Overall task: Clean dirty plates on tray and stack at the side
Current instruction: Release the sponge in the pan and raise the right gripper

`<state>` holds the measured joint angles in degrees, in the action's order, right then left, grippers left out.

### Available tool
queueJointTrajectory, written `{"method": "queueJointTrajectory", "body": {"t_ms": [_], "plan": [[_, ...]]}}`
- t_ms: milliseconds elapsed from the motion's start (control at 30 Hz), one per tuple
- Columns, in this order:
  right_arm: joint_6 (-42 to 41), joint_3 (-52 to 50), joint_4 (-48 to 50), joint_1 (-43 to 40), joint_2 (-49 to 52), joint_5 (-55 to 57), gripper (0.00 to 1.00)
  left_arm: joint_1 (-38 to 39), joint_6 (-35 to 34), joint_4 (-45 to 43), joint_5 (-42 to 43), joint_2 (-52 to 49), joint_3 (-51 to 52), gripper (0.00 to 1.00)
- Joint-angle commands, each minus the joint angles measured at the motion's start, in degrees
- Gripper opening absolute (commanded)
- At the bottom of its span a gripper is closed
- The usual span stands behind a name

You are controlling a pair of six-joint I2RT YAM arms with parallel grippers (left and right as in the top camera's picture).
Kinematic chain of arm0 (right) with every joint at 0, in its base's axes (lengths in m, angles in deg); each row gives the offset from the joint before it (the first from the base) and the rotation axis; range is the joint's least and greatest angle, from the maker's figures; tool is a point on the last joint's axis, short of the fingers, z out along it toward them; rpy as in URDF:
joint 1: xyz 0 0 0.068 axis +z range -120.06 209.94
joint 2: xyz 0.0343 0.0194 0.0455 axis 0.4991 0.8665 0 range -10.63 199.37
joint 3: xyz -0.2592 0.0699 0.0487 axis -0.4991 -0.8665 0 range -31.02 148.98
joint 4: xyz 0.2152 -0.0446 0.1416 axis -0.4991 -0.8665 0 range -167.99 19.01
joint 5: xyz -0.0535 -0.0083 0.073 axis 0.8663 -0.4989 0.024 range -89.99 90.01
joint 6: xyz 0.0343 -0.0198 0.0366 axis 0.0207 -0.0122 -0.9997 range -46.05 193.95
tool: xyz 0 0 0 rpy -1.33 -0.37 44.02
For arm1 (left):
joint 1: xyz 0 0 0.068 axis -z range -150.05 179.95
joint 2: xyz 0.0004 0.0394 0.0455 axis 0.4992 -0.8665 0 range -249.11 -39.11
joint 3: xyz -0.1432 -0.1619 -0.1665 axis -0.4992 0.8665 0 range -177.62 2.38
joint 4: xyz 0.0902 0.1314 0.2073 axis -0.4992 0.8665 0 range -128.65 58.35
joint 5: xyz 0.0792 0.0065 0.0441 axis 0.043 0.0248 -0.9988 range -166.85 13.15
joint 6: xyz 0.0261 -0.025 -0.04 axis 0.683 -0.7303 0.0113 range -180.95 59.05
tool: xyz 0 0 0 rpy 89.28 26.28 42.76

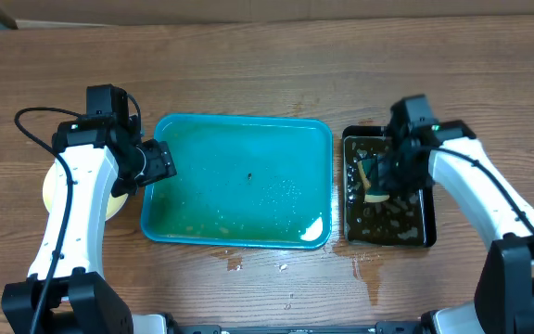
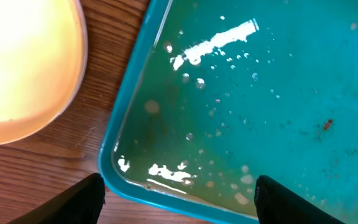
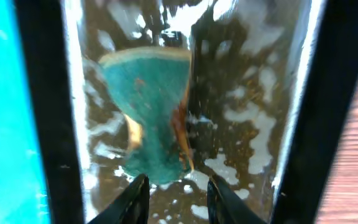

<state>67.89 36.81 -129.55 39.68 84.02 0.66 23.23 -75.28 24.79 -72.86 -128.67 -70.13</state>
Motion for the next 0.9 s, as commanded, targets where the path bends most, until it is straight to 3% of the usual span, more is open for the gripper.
{"method": "queueJointTrajectory", "body": {"t_ms": [0, 100, 167, 233, 300, 633, 867], "plan": [[-1.9, 7.54, -2.58, -0.11, -2.95, -1.42, 0.33, 0.07, 3.06, 0.26, 3.63, -0.26, -0.37, 0.77], [-1.9, 12.5, -6.01, -0.13, -3.85, -5.51, 0.4, 0.07, 4.85, 0.39, 6.32, 0.61, -0.35, 0.75], [-1.86, 14.51, -8.35, -0.13, -4.0, -8.0, 0.63, 0.07, 5.42, 0.63, 6.88, 1.66, -0.37, 0.76], [-1.03, 15.78, -11.04, -0.13, -4.0, -9.11, 0.76, 0.07, 5.35, 2.08, 6.54, 3.08, -0.37, 0.77], [-1.7, 15.85, -12.55, -0.2, -4.0, -9.09, 1.0, 0.07, 5.35, 4.2, 6.54, 4.48, -0.35, 1.0], [-6.99, 15.5, -16.35, -0.22, -9.7, -6.99, 1.0, 0.07, 5.35, 12.61, 4.59, 12.41, -0.2, 1.0], [-7.65, 8.07, -11.91, -0.2, -24.17, -3.15, 1.0, 0.09, 7.87, 6.78, 5.35, 26.82, 5.53, 1.0]]}}
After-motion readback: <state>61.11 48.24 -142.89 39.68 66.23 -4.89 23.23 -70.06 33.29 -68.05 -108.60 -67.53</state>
